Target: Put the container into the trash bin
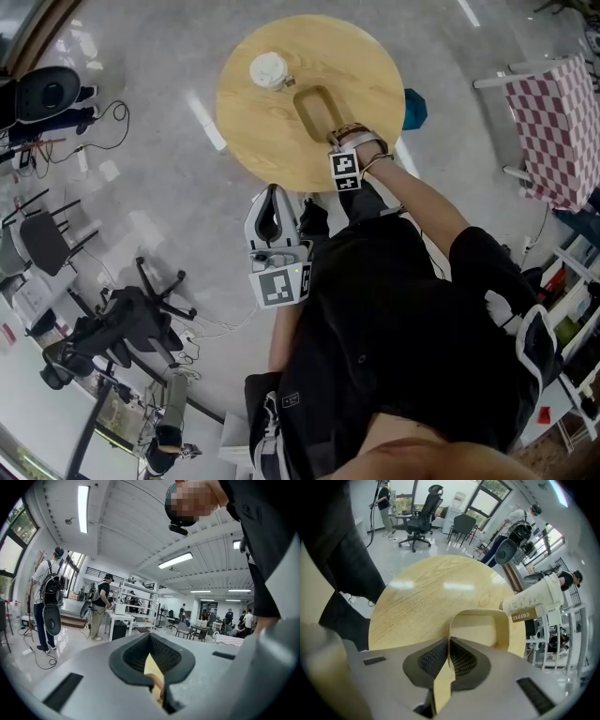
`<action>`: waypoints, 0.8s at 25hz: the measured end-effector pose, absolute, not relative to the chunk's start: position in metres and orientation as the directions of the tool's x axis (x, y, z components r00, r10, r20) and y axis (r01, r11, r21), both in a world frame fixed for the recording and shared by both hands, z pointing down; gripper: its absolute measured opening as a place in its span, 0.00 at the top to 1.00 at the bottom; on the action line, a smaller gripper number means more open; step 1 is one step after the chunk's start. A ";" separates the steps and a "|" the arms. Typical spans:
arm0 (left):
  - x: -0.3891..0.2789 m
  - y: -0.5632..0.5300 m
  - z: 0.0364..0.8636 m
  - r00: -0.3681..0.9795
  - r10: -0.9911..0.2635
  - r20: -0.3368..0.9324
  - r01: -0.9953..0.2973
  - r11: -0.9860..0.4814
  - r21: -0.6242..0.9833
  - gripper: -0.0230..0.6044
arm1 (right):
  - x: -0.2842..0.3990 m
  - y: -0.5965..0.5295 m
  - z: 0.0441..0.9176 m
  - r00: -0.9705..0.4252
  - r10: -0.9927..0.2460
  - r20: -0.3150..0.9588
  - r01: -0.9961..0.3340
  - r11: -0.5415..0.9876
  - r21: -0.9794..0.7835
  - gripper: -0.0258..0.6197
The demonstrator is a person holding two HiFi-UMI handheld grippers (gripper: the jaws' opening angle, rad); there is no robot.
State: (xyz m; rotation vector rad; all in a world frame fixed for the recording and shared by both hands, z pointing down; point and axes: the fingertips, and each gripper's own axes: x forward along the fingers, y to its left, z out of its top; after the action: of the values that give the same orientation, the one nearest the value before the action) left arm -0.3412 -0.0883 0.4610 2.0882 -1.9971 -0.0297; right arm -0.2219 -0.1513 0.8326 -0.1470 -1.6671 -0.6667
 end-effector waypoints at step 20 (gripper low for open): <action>-0.250 -0.038 0.445 0.541 -0.838 0.073 -0.830 -0.517 0.208 0.95 | -0.106 -0.033 0.693 -0.181 -0.454 0.872 -0.308 0.869 0.388 0.91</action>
State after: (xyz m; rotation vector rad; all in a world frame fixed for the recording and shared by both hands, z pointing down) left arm -0.2501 -0.0376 0.4452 2.5605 -1.4080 -0.0530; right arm -0.1061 -0.0331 0.6925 0.5793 -1.7833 -0.1436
